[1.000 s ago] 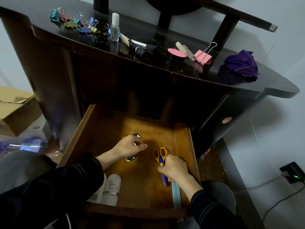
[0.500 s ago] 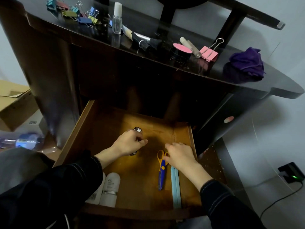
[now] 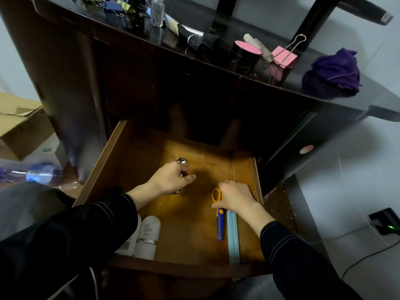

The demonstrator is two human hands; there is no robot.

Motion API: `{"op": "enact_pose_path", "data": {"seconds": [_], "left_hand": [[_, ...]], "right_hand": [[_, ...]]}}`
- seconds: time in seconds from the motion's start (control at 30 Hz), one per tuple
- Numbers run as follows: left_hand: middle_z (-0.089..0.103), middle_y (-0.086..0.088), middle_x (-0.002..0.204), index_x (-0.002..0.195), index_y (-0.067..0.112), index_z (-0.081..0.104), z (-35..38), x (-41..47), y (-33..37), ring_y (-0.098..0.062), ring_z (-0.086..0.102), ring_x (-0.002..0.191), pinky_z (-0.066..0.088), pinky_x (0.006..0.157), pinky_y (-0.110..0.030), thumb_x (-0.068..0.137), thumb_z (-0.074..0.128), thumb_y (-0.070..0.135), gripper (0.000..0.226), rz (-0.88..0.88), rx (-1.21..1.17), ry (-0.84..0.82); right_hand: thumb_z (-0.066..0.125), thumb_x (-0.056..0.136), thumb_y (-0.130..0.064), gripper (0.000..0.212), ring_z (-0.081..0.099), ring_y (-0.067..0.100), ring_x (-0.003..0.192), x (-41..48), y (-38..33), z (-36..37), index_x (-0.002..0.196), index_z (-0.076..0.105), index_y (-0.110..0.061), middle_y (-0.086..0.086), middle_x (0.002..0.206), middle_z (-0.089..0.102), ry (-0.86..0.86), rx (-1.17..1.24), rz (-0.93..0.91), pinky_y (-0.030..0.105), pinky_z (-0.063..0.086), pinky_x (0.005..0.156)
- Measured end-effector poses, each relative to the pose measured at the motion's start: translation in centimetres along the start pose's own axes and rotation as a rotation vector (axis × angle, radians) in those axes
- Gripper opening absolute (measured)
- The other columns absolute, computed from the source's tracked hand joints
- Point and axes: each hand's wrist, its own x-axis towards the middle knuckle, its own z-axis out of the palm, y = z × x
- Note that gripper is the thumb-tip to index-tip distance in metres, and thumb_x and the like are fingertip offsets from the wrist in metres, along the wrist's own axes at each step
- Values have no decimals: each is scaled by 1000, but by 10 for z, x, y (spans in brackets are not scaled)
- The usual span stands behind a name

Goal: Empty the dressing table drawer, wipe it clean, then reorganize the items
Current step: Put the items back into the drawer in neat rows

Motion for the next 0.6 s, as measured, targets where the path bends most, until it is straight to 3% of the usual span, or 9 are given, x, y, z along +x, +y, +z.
{"op": "enact_pose_path", "data": {"seconds": [0.37, 0.6], "left_hand": [[66, -3, 75, 81, 14, 72, -1, -1, -1, -13, 61, 72, 50, 64, -35, 95, 61, 44, 34, -24, -16, 7], [67, -3, 78, 85, 13, 73, -3, -2, 1, -11, 60, 74, 49, 65, -34, 96, 61, 44, 35, -41, -26, -3]], "right_hand": [[74, 82, -56, 46, 68, 23, 83, -9, 2, 1, 98, 52, -19, 4, 97, 68, -7, 11, -24, 34, 58, 73], [73, 83, -56, 45, 68, 22, 82, -10, 0, 1, 99, 54, -18, 4, 96, 68, -3, -12, -15, 29, 52, 65]]}}
